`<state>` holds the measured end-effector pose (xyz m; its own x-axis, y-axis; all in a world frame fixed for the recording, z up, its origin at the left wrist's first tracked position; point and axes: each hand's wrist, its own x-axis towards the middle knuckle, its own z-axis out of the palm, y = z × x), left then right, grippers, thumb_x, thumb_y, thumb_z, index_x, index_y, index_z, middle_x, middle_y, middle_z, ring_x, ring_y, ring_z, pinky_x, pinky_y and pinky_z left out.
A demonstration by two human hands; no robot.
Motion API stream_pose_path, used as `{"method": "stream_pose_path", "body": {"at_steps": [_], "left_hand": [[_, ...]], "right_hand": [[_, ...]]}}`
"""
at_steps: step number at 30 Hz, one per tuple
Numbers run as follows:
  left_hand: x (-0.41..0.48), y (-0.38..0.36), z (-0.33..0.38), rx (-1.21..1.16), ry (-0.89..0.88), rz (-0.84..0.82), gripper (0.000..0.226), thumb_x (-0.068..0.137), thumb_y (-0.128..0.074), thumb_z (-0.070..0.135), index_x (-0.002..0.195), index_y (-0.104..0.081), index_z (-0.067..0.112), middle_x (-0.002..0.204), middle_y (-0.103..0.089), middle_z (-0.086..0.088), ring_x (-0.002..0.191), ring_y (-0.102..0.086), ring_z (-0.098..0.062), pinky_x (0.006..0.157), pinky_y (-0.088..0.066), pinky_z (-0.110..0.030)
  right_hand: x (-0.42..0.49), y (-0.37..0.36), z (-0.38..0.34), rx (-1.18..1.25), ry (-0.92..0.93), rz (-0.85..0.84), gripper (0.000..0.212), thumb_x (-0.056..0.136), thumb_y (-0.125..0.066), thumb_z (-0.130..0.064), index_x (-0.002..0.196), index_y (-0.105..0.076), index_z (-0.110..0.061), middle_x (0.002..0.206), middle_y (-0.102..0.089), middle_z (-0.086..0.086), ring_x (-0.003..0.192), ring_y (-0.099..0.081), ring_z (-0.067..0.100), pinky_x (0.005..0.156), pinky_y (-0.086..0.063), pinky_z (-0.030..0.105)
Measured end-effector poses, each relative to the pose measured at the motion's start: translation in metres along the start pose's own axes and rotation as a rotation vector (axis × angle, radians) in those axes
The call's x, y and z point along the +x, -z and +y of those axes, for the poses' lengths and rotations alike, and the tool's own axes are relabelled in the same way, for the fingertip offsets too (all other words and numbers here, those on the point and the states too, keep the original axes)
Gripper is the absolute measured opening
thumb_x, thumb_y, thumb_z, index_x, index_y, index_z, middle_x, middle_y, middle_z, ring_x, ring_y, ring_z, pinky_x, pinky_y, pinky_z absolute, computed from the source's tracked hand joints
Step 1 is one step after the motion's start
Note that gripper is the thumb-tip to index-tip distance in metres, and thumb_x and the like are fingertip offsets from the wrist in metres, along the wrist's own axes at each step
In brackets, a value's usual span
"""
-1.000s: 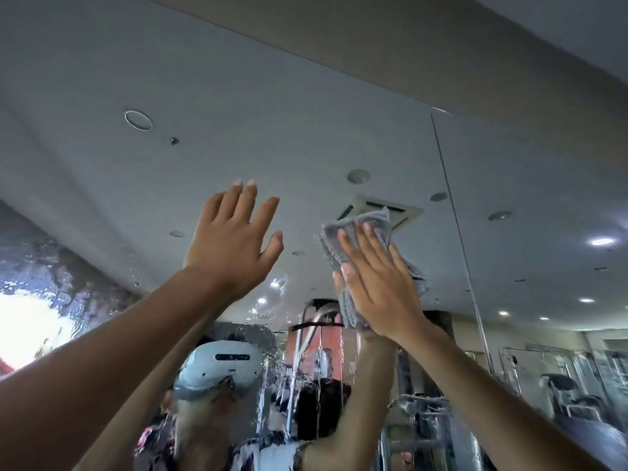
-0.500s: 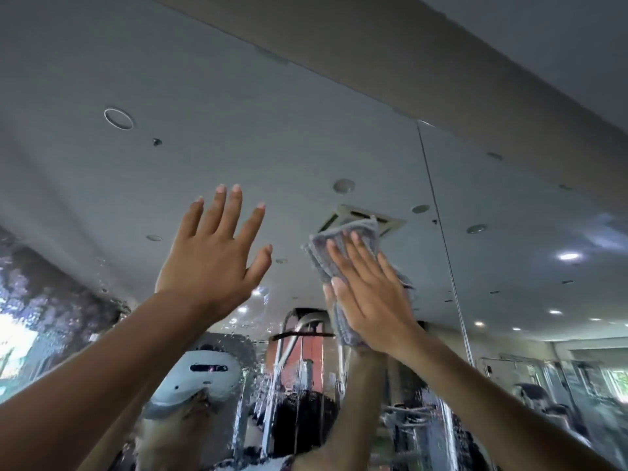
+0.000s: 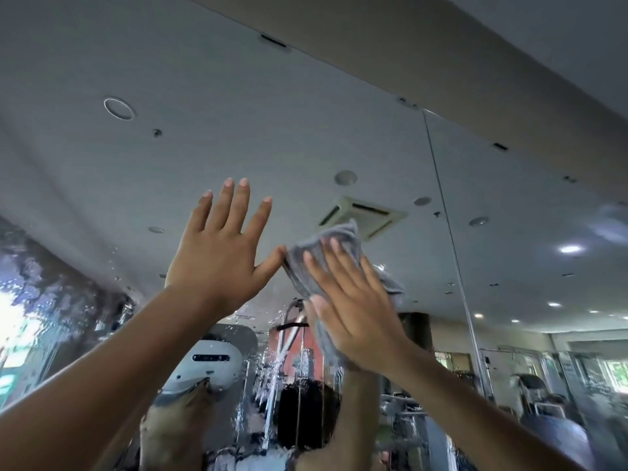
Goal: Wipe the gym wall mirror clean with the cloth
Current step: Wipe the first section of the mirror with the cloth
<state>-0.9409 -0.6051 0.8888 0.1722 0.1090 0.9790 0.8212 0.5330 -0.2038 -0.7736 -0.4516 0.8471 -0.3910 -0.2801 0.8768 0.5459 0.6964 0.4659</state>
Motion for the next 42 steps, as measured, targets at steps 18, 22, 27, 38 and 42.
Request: {"method": "stream_pose_path", "body": {"at_steps": [18, 22, 27, 38, 42], "left_hand": [[-0.039, 0.001, 0.007, 0.006, -0.022, 0.025, 0.069, 0.100, -0.012, 0.048, 0.157, -0.026, 0.012, 0.163, -0.019, -0.018, 0.153, -0.015, -0.031, 0.122, -0.008, -0.049], [-0.039, 0.001, 0.009, 0.012, -0.019, 0.019, 0.069, 0.099, -0.009, 0.049, 0.158, -0.020, 0.014, 0.164, -0.016, -0.018, 0.154, -0.012, -0.031, 0.123, -0.004, -0.048], [-0.039, 0.001, 0.009, 0.006, -0.015, 0.026, 0.070, 0.099, -0.011, 0.048, 0.157, -0.025, 0.012, 0.163, -0.020, -0.019, 0.153, -0.016, -0.032, 0.123, -0.008, -0.049], [-0.039, 0.000, 0.008, -0.008, -0.034, 0.044, 0.068, 0.100, -0.015, 0.046, 0.155, -0.031, 0.010, 0.161, -0.025, -0.020, 0.152, -0.020, -0.033, 0.122, -0.010, -0.049], [-0.041, -0.001, 0.009, -0.005, -0.023, 0.046, 0.068, 0.100, -0.013, 0.048, 0.157, -0.025, 0.012, 0.163, -0.020, -0.019, 0.153, -0.015, -0.032, 0.123, -0.007, -0.048]], "right_hand": [[0.000, 0.000, 0.017, -0.008, -0.025, 0.008, 0.056, 0.106, -0.007, -0.047, 0.158, -0.010, -0.026, 0.167, -0.002, -0.003, 0.153, 0.006, 0.012, 0.124, 0.005, 0.045], [-0.003, 0.010, 0.061, 0.013, -0.229, -0.002, 0.060, 0.102, 0.000, -0.054, 0.157, -0.009, -0.030, 0.166, 0.000, -0.004, 0.152, 0.008, 0.013, 0.124, -0.002, 0.052], [0.065, 0.007, 0.037, -0.005, -0.546, 0.018, 0.065, 0.092, 0.011, -0.056, 0.153, 0.008, -0.033, 0.163, 0.014, -0.006, 0.144, 0.022, 0.012, 0.124, 0.004, 0.050], [-0.048, 0.002, 0.033, 0.026, -0.160, 0.075, 0.053, 0.106, -0.016, -0.043, 0.156, -0.022, -0.027, 0.166, -0.005, -0.009, 0.154, -0.003, 0.015, 0.125, 0.000, 0.043], [0.023, 0.005, 0.042, 0.035, -0.564, 0.072, 0.059, 0.094, 0.005, -0.055, 0.151, 0.003, -0.036, 0.163, 0.008, -0.006, 0.151, 0.011, 0.014, 0.124, -0.003, 0.051]]}}
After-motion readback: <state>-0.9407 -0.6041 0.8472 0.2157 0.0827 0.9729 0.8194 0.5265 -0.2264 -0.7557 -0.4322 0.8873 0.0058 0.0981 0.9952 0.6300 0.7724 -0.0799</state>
